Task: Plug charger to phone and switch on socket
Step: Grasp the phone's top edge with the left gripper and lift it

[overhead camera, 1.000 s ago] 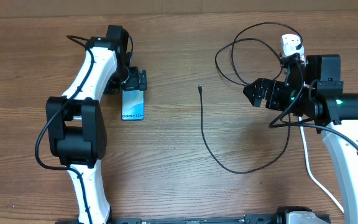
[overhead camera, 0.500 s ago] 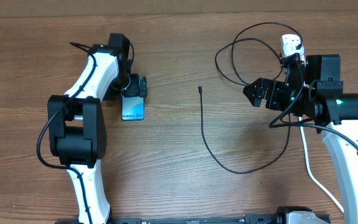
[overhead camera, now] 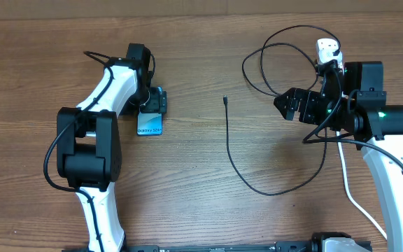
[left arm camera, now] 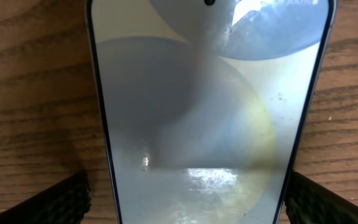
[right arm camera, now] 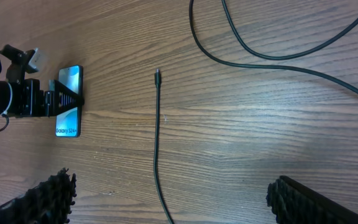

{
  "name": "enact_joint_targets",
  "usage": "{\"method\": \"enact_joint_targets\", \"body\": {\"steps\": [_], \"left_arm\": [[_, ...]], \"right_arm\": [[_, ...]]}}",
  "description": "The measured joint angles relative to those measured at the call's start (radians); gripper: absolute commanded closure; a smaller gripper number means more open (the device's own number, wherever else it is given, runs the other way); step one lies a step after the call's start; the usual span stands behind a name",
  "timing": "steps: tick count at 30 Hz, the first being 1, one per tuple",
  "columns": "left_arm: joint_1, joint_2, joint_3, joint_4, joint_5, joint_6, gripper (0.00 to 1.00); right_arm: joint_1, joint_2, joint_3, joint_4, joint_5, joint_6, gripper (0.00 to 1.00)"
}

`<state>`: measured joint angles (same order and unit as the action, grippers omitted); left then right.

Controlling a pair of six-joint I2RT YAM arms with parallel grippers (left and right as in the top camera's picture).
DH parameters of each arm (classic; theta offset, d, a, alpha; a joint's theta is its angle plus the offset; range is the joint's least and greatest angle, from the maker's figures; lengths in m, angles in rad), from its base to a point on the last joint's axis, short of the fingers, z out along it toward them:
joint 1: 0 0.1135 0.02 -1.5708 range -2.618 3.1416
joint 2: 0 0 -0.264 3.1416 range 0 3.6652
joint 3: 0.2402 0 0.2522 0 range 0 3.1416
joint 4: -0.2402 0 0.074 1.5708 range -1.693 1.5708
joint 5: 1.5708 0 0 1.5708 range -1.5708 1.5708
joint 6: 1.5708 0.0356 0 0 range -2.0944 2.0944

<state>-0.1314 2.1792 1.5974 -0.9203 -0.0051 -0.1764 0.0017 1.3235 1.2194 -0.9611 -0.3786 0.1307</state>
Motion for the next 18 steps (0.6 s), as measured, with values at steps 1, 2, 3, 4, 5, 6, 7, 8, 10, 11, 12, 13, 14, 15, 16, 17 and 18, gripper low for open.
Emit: {"method": "enact_joint_targets", "body": {"steps": [1,2,3,4,5,6,7,8,10,11,12,13,14,15,16,17,18], "left_arm": [[0.000,0.000,-0.001,0.004,0.000,0.000,0.11],[0.000,-0.001,-0.001,0.007,-0.001,0.000,0.11],[0.000,-0.001,-0.001,0.011,-0.001,0.000,0.12],[0.000,-0.001,-0.001,0.016,-0.001,0.000,0.14],[0.000,-0.001,-0.001,0.020,-0.002,0.000,0.15],[0.000,-0.001,-0.001,0.022,-0.003,0.000,0.18],[0.000,-0.001,-0.001,0.023,-0.003,0.001,0.21],[0.000,-0.001,-0.001,0.021,-0.003,0.000,0.22],[0.000,-0.001,-0.001,0.015,-0.002,0.003,0.25],[0.000,-0.001,-0.001,0.012,-0.001,0.003,0.26],[0.000,-0.001,-0.001,0.011,0.000,0.003,0.28],[0.000,-0.001,-0.001,0.011,0.000,0.003,0.30],[0.000,-0.002,-0.001,0.011,0.001,0.003,0.32],[0.000,-0.002,-0.001,0.011,0.001,0.003,0.34],[0.000,-0.003,-0.001,0.011,0.005,0.003,0.35],[0.000,-0.003,-0.001,0.011,0.006,0.003,0.35],[0.000,-0.003,-0.001,0.010,0.008,0.003,0.36]], "right_arm": [[0.000,0.000,0.000,0.000,0.000,0.000,0.00],[0.000,0.000,0.000,0.000,0.000,0.000,0.00],[0.000,0.000,0.000,0.000,0.000,0.000,0.00],[0.000,0.000,0.000,0.000,0.000,0.000,0.00],[0.000,0.000,0.000,0.000,0.000,0.000,0.00],[0.000,0.000,0.000,0.000,0.000,0.000,0.00],[0.000,0.000,0.000,0.000,0.000,0.000,0.00],[0.000,0.000,0.000,0.000,0.000,0.000,0.00],[0.000,0.000,0.000,0.001,0.000,0.000,0.00],[0.000,0.000,0.000,0.000,0.000,0.000,0.00],[0.000,0.000,0.000,0.002,0.000,0.000,0.00],[0.000,0.000,0.000,0.003,0.000,0.000,0.00],[0.000,0.000,0.000,0.004,0.000,0.000,0.00],[0.000,0.000,0.000,0.004,0.000,0.000,0.00],[0.000,0.000,0.000,0.005,0.000,0.000,0.00],[0.000,0.000,0.000,0.005,0.000,0.000,0.00],[0.000,0.000,0.000,0.005,0.000,0.000,0.00]]}}
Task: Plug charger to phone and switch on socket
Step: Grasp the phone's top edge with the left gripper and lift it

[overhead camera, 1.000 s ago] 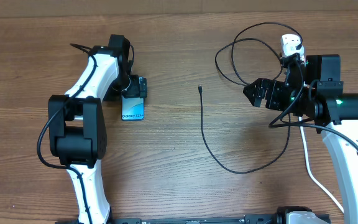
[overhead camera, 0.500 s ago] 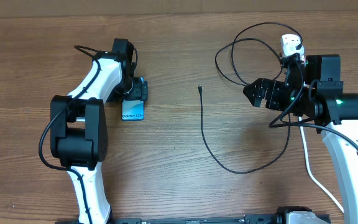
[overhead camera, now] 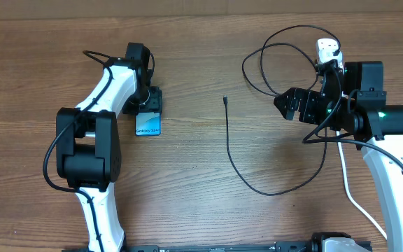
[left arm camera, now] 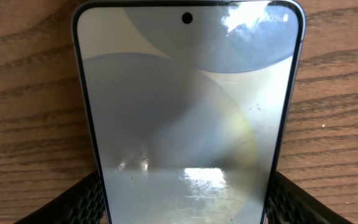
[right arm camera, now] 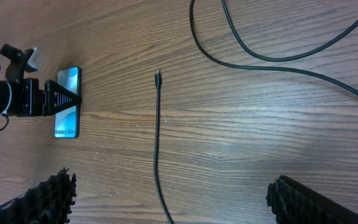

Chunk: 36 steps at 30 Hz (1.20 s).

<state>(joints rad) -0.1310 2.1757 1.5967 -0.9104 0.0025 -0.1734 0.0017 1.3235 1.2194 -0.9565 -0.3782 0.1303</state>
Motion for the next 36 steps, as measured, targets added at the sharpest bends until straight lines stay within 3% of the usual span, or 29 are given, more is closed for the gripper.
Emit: {"method": "enact_joint_targets", "body": {"steps": [13,27,30,36], "left_arm": [[0.000,-0.001,0.002,-0.009,0.002,0.000,0.41],[0.000,0.030,0.100,-0.127,0.031,-0.004,0.49],[0.000,0.031,0.134,-0.146,0.031,-0.004,0.53],[0.000,0.031,0.161,-0.158,0.031,-0.004,0.73]], "right_arm": [[0.000,0.000,0.000,0.002,0.000,0.000,0.00],[0.000,0.000,0.000,0.002,0.000,0.000,0.00],[0.000,0.000,0.000,0.002,0.000,0.000,0.00],[0.000,0.000,0.000,0.002,0.000,0.000,0.00]]}}
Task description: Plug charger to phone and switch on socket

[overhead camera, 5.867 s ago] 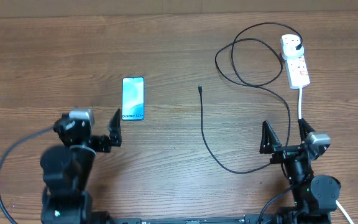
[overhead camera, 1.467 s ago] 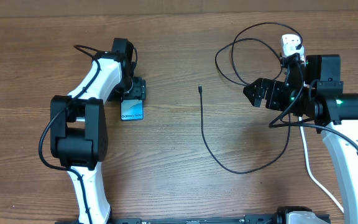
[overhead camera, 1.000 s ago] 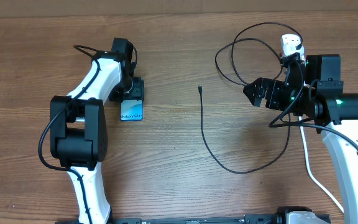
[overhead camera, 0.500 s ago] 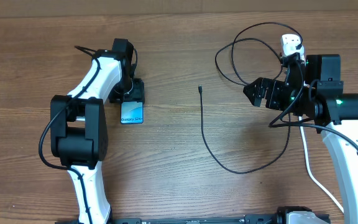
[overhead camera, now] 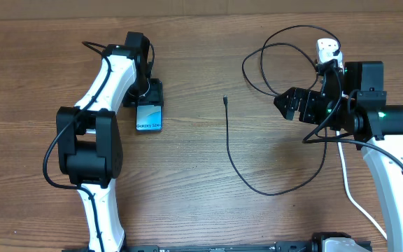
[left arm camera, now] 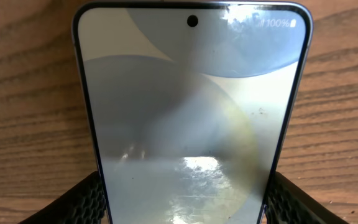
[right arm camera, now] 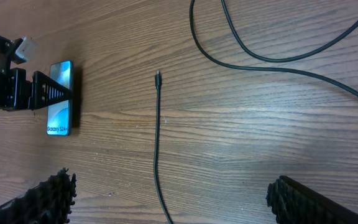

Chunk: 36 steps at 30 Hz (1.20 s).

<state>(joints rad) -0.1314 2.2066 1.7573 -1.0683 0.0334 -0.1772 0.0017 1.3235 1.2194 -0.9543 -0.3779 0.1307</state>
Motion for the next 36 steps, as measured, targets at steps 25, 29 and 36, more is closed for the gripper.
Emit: {"method": "enact_joint_targets", "body": {"steps": [25,29,36], "left_arm": [[0.000,0.000,0.135,-0.144,0.001,-0.081,0.96],[0.000,0.000,0.223,-0.218,0.020,-0.162,0.96],[0.000,0.000,0.310,-0.257,0.169,-0.308,0.95]], "right_arm": [[0.000,0.000,0.000,0.000,-0.012,0.000,0.00],[0.000,0.000,0.000,0.003,-0.036,0.008,0.00],[0.000,0.000,0.000,0.043,-0.061,0.138,0.00]]}}
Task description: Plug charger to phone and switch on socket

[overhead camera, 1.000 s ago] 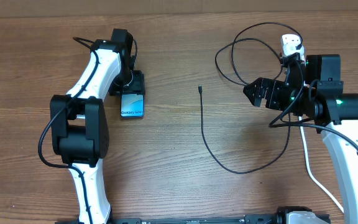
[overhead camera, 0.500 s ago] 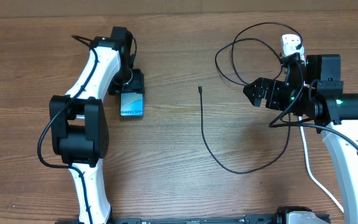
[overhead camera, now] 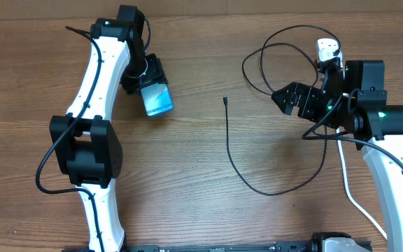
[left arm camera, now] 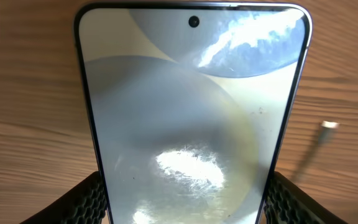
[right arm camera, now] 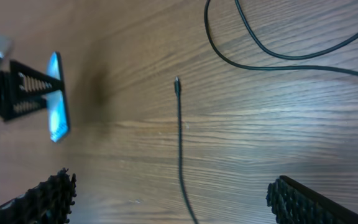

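The phone (overhead camera: 157, 99), screen lit, hangs tilted above the table with my left gripper (overhead camera: 150, 82) shut on its sides. In the left wrist view the phone (left arm camera: 191, 106) fills the frame, with a black finger pad (left arm camera: 91, 200) pressed against each long edge. The black charger cable (overhead camera: 231, 157) lies on the wood, its plug tip (overhead camera: 225, 100) pointing away from me, right of the phone. My right gripper (overhead camera: 283, 98) hovers open to the right of the tip, holding nothing. The cable tip (right arm camera: 177, 81) and phone (right arm camera: 57, 99) show in the right wrist view.
A white socket block (overhead camera: 327, 48) sits at the far right behind the right arm, with black cable loops (overhead camera: 271, 63) lying beside it. A white lead (overhead camera: 359, 203) runs down the right side. The wooden table (overhead camera: 187, 203) spreads below.
The phone has gone from lying flat on the table to hanging tilted above it, a little farther right, still in my left gripper. The right wrist has tilted slightly; cable unmoved.
At first my left gripper stood open around the phone lying flat. Then its pads were shut on the phone's edges on the table, and the phone shifted slightly. Now the phone is held off the table. My right gripper stayed open near the cable loops throughout.
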{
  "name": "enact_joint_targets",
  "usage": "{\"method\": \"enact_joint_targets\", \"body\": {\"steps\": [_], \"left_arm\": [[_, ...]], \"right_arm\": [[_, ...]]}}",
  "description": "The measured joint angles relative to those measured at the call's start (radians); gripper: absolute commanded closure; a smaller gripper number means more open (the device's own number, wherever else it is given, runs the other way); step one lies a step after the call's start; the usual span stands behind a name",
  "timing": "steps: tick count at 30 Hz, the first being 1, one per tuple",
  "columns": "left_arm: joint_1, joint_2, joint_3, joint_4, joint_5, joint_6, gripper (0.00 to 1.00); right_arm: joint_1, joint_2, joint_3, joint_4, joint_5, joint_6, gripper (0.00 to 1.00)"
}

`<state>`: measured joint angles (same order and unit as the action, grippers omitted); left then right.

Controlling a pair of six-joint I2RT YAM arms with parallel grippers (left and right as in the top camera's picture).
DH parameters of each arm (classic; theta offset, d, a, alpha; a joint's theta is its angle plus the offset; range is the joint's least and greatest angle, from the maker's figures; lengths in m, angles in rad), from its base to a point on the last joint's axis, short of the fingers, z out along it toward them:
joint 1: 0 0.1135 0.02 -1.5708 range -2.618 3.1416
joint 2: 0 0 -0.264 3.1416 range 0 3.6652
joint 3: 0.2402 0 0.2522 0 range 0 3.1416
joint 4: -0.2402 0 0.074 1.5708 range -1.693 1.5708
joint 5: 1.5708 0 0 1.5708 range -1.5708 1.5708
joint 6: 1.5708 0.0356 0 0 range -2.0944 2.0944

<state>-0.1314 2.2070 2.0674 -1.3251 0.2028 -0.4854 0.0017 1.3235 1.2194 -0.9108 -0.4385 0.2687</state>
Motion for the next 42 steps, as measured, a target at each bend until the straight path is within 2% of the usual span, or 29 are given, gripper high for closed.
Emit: {"method": "enact_joint_targets", "body": {"steps": [5,9,16,25,32,42], "left_arm": [[0.000,0.000,0.000,-0.015,0.136,-0.125,0.95],[0.000,0.000,0.000,-0.053,0.214,-0.271,0.96],[-0.002,0.000,0.000,-0.128,0.263,-0.484,0.96],[-0.051,0.000,0.000,-0.142,0.306,-0.589,0.95],[-0.087,0.000,0.000,-0.140,0.311,-0.649,0.96],[-0.100,0.000,0.000,-0.124,0.322,-0.695,0.96]], "right_arm": [[0.000,0.000,0.000,0.021,-0.003,0.128,0.00],[0.001,0.008,0.000,0.042,-0.004,0.228,0.00],[0.069,0.061,0.000,0.132,-0.004,0.333,0.02],[0.263,0.193,0.000,0.293,-0.007,0.431,0.08],[0.375,0.248,0.000,0.362,0.009,0.500,0.09],[0.442,0.270,0.000,0.395,0.051,0.565,0.25]]}}
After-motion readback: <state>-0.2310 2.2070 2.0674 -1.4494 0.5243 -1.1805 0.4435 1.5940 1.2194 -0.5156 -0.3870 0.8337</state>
